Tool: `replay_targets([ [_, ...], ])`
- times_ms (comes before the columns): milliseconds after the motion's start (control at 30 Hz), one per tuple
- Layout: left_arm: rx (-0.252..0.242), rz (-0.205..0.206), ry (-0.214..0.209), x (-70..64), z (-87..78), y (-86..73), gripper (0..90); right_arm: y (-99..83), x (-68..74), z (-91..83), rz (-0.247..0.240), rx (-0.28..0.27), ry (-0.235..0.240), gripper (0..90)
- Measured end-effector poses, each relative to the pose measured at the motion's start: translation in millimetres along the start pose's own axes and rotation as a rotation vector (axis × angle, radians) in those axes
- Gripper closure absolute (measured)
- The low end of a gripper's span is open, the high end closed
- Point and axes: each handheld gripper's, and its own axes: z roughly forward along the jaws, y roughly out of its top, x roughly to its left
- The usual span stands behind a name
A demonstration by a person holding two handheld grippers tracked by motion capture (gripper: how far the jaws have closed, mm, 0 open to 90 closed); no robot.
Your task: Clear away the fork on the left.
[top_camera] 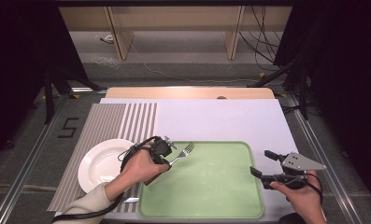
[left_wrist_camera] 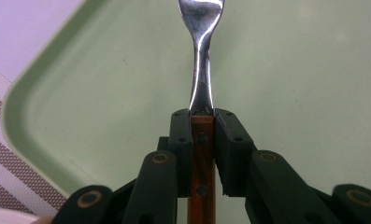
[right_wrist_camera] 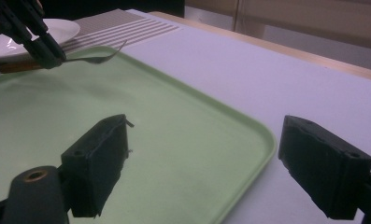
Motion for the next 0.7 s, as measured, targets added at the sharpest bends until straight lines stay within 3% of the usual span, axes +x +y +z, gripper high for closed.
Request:
replay_targets([
  [433, 0.037, 0.010, -0.010, -5.6, 12.8, -2.7, 76.9, 0.0, 0.3, 0.0, -0.001, 0.001, 0.002, 17.0],
  [633, 0.011, 0.022, -0.034, -4.3, 7.8, -7.6, 70.6, 0.0, 0.4, 0.1, 0.000, 0.002, 0.003, 17.0],
  [700, -0.002, 0.030, -0.021, -3.0, 3.4, -9.3, 71.6, -0.1, 0.4, 0.2, -0.001, 0.005, 0.003, 17.0],
])
